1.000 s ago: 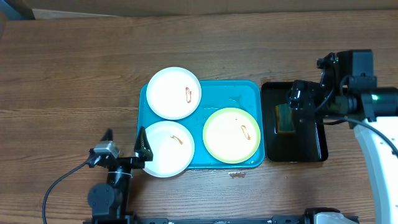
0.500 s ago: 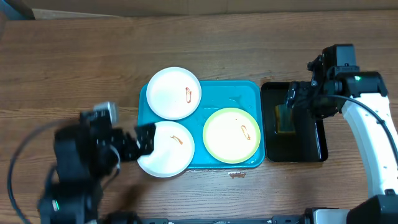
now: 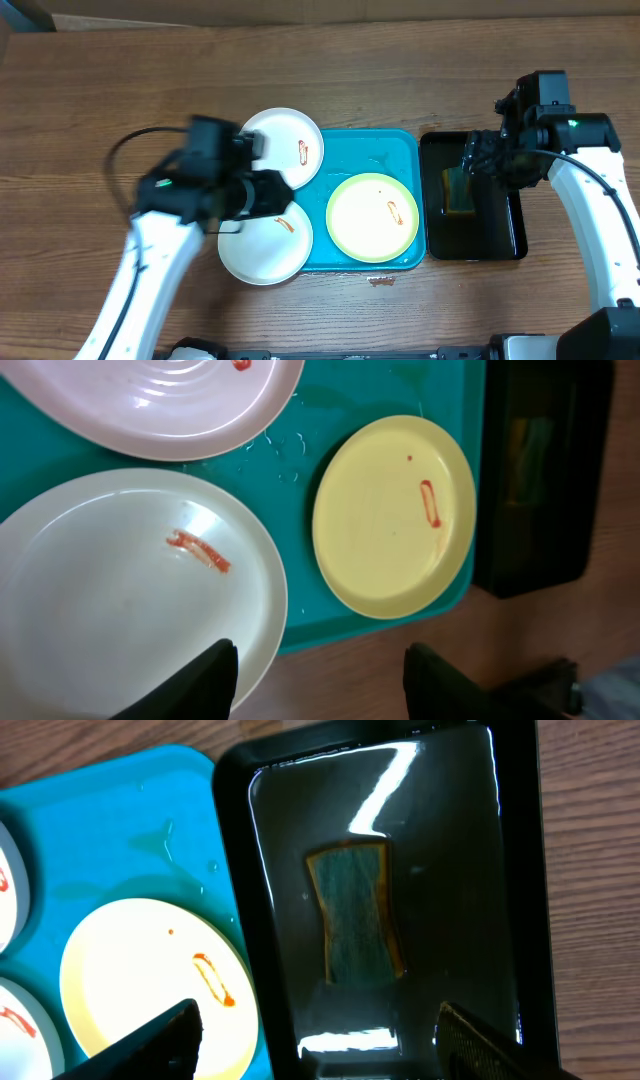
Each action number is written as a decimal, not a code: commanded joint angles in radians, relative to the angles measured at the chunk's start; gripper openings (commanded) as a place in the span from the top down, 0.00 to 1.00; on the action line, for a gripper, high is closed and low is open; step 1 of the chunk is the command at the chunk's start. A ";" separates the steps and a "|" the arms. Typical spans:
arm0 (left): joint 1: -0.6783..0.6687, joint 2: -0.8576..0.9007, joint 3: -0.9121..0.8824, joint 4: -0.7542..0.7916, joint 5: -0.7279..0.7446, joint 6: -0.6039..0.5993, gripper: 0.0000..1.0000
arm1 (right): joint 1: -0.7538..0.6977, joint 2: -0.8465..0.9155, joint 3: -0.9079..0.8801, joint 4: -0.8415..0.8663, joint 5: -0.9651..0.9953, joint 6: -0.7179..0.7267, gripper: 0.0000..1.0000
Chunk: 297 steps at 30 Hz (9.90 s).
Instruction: Clean dirty plates on tray and stack at the side
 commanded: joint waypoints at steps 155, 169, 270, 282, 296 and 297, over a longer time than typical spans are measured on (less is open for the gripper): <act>-0.285 0.550 -0.002 0.362 -0.194 -0.085 0.74 | 0.044 0.192 -0.375 0.537 0.035 0.007 0.54; -0.285 0.550 -0.002 0.348 -0.238 -0.085 0.75 | 0.044 0.193 -0.375 0.509 0.035 0.007 0.74; -0.251 0.550 0.002 0.371 -0.286 -0.282 0.96 | 0.442 0.185 -0.121 0.328 0.193 -0.006 0.96; -0.251 0.550 0.002 0.365 -0.286 -0.275 0.96 | 0.452 0.201 -0.358 0.665 0.242 -0.005 0.96; -0.251 0.550 0.002 0.365 -0.256 -0.260 0.96 | 0.452 0.294 -0.362 0.692 -0.091 -0.056 0.96; -0.251 0.550 0.002 0.365 -0.256 -0.260 0.96 | 0.452 0.294 -0.359 0.690 -0.144 -0.074 0.96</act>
